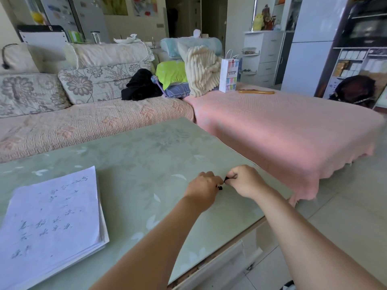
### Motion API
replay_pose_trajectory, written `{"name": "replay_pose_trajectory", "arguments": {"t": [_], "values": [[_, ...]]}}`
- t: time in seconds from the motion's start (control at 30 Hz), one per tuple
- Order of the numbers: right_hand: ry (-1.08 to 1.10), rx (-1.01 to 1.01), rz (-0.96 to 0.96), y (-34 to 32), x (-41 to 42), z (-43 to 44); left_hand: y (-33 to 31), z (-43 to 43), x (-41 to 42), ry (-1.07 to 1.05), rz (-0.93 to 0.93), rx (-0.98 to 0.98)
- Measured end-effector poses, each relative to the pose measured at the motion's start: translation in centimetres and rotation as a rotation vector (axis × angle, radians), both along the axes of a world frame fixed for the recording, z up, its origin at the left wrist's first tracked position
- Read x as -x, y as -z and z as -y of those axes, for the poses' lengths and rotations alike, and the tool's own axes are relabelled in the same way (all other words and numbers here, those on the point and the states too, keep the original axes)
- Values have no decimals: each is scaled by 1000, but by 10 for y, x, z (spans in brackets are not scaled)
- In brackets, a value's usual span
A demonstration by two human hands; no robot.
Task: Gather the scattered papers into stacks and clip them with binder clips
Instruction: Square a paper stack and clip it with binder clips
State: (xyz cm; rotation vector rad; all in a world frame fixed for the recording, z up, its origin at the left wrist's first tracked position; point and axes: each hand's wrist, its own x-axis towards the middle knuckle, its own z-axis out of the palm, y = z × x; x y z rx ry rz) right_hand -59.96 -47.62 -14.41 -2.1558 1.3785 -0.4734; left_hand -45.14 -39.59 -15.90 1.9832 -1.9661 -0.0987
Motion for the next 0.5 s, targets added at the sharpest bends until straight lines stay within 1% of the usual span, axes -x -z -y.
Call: {"name": "replay_pose_trajectory", "arguments": {"t": [0.13, 0.23, 0.33, 0.4, 0.5], "values": [[17, -33, 49, -10, -27, -12, -1, -17, -18, -16, -16, -45], [9, -45, 75, -18, -47, -22, -2, -31, -37, -43, -185, -51], [-44, -60, 93, -26, -71, -36, -7, -52, -59, -78, -290, -29], [-77, -68, 109, -33, -88, -48, -16, -69, -78, -178, -378, 18], [-134, -69, 167, -43, -119, -70, -38, -98, -113, -316, -483, 165]]}}
